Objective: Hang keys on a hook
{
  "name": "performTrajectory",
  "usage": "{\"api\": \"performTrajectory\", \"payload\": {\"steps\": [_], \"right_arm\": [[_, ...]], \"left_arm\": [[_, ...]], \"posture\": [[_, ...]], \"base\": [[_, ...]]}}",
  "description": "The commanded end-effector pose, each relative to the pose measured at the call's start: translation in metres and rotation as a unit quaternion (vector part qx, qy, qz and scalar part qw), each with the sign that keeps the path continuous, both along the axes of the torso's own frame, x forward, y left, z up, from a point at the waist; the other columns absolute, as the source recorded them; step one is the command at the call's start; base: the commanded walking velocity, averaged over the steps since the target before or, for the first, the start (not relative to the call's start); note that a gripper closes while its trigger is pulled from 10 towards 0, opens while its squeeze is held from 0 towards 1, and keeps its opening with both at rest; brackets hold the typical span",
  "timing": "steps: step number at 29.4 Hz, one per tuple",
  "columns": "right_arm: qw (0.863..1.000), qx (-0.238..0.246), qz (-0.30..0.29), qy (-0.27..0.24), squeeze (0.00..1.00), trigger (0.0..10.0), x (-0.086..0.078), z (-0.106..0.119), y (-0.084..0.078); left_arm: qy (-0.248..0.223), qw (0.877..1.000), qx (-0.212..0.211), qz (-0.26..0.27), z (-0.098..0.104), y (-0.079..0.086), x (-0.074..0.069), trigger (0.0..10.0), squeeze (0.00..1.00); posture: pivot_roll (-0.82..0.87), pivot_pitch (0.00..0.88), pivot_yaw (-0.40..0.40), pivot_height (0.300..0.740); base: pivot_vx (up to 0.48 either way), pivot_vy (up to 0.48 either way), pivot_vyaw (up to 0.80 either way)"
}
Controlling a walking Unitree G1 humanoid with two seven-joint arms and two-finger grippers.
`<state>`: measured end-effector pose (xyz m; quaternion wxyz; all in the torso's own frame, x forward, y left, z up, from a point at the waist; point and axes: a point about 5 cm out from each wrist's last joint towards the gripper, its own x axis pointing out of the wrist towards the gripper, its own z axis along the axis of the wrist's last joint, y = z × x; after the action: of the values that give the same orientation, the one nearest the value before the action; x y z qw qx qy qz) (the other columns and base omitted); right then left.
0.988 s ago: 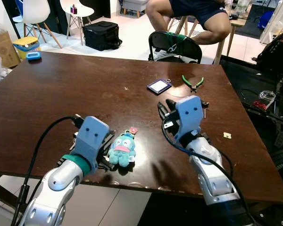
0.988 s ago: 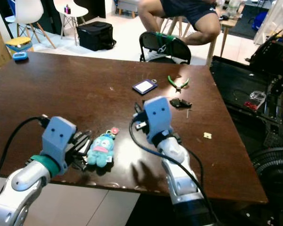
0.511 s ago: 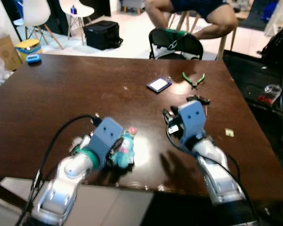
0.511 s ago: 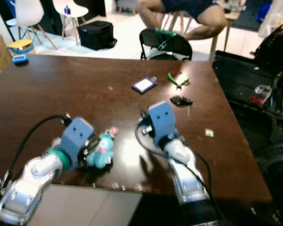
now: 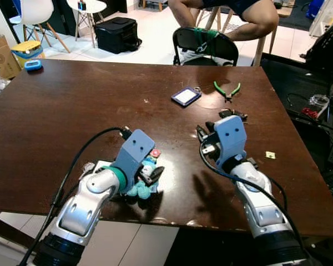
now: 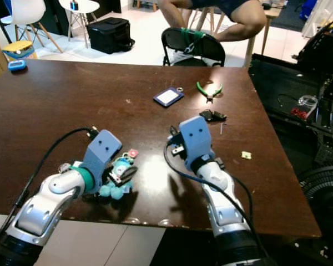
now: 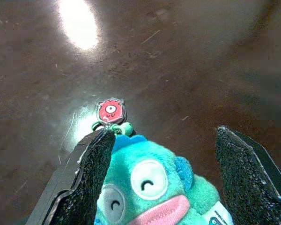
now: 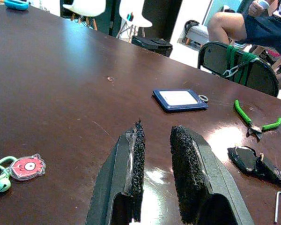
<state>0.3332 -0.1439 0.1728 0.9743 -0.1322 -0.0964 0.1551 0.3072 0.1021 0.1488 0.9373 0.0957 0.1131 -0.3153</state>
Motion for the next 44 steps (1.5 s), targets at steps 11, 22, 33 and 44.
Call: {"api": "performTrajectory", "payload": {"steps": [11,22,33,44], "right_arm": [[1.0,0.023,0.019,-0.009,0.0,10.0,-0.002,0.003,0.005],[1.0,0.025,0.017,-0.008,0.0,10.0,-0.003,0.002,0.004],[0.999,0.025,0.019,-0.009,0.0,10.0,-0.002,0.003,0.005],[0.996,-0.019,0.087,0.004,0.0,10.0,-0.014,-0.001,0.012]], "left_arm": [[0.12,0.983,-0.1,0.095,-0.016,0.047,-0.038,10.0,0.0],[0.095,0.983,-0.076,0.136,-0.008,0.055,-0.039,10.0,0.0],[0.076,0.979,-0.072,0.177,-0.004,0.054,-0.017,10.0,0.0],[0.044,0.99,-0.071,0.114,0.003,0.046,-0.029,10.0,0.0]], "posture": [[-0.08,0.068,0.116,0.74],[-0.08,0.069,0.112,0.74],[-0.09,0.066,0.117,0.74],[-0.09,0.072,0.12,0.74]], "base": [[0.0,0.0,0.0],[0.0,0.0,0.0],[0.0,0.0,0.0],[0.0,0.0,0.0]]}}
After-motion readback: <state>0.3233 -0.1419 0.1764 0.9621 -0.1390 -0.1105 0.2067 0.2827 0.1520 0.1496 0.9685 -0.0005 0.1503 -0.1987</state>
